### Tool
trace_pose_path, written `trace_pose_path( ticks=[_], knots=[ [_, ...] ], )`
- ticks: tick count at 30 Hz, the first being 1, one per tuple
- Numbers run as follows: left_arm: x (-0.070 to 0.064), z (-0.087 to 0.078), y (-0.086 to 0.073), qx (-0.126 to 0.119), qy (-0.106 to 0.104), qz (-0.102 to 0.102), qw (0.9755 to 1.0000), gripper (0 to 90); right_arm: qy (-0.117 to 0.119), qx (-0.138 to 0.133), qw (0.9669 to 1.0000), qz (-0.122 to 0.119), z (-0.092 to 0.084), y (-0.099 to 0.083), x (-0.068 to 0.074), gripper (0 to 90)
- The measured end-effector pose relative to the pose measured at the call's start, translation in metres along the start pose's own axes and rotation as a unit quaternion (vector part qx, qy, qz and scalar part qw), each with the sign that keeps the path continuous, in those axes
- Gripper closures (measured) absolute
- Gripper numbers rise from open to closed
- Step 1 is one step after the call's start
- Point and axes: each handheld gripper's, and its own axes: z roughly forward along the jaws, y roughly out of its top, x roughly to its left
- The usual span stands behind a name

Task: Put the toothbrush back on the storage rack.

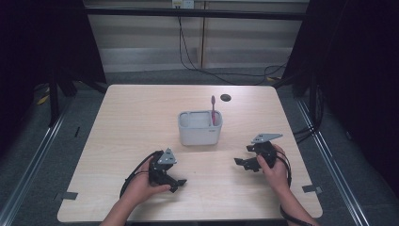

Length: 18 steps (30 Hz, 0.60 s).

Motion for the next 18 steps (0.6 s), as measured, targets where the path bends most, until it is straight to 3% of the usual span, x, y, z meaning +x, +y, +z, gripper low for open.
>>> trace_pose_path(
  ticks=[11, 18],
  knots=[
    [0.0, 0.0, 0.0, 0.0, 0.0, 0.0, 1.0, 0.0, 0.004, 0.019, 0.9998, -0.01, 0.009, -0.0047, 0.0025, 17.8],
    [0.0, 0.0, 0.0, 0.0, 0.0, 0.0, 1.0, 0.0, 0.0, 0.023, 0.9992, -0.031, 0.0105, -0.0054, 0.007, 17.2]
  ],
)
